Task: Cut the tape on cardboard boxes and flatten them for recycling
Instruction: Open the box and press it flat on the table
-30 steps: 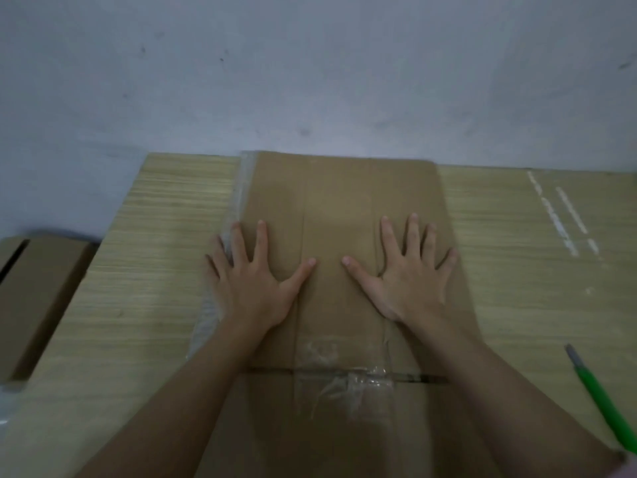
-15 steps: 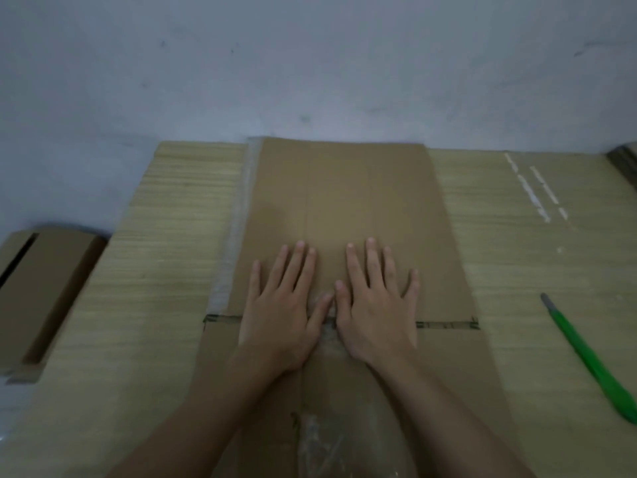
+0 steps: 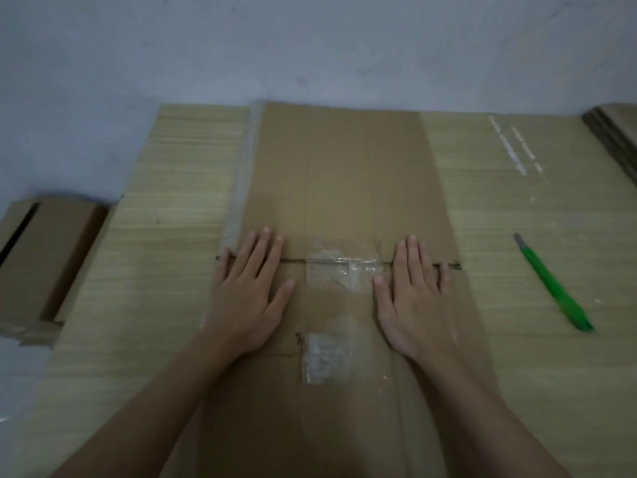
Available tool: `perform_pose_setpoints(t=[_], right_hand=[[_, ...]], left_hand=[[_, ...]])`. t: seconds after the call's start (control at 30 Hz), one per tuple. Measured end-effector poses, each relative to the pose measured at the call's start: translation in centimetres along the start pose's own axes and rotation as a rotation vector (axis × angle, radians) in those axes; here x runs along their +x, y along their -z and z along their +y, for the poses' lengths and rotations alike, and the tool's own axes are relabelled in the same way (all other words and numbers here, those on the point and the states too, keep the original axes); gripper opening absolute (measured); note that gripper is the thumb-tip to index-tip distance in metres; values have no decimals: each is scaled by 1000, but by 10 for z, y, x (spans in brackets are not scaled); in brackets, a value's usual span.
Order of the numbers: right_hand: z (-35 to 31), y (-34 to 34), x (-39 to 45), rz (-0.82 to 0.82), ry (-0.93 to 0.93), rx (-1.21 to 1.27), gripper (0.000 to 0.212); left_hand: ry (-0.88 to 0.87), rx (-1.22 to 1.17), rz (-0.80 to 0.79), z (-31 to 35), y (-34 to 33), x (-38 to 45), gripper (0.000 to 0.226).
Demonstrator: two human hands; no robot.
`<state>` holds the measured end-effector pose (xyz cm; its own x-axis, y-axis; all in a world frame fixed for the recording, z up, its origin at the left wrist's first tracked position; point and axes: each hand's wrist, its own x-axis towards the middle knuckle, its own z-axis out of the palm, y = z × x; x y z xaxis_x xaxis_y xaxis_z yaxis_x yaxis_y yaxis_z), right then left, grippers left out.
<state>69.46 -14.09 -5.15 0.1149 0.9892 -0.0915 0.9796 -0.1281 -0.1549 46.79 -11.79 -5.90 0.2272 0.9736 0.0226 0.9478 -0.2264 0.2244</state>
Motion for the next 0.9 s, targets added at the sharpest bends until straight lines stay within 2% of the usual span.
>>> perform_pose_setpoints(t=[0.23, 0.33, 0.4, 0.43, 0.53, 0.67, 0.8, 0.9], right_hand=[[1, 4, 2, -6, 2, -23, 84], [4, 14, 1, 96, -173, 95, 66], [3, 14, 0, 189, -382, 146, 69], [1, 13, 0, 190, -449, 149, 73], [-1, 18, 1, 182, -494, 174, 78], [9, 38, 6, 86, -637, 398, 98], [7, 42, -9, 11, -597, 424, 92], [2, 50, -21, 60, -598, 434, 83]], left_hand=[[23, -30, -15, -1, 2, 4, 80], [348, -211, 161, 3, 10, -1, 71], [546, -247, 178, 3, 12, 0, 69], [572, -243, 152, 2, 13, 1, 69], [556, -328, 141, -6, 11, 1, 69], [547, -570, 223, -20, 14, -6, 65], [526, -726, 223, -26, 26, -13, 62], [525, -862, 235, -28, 39, -14, 51]])
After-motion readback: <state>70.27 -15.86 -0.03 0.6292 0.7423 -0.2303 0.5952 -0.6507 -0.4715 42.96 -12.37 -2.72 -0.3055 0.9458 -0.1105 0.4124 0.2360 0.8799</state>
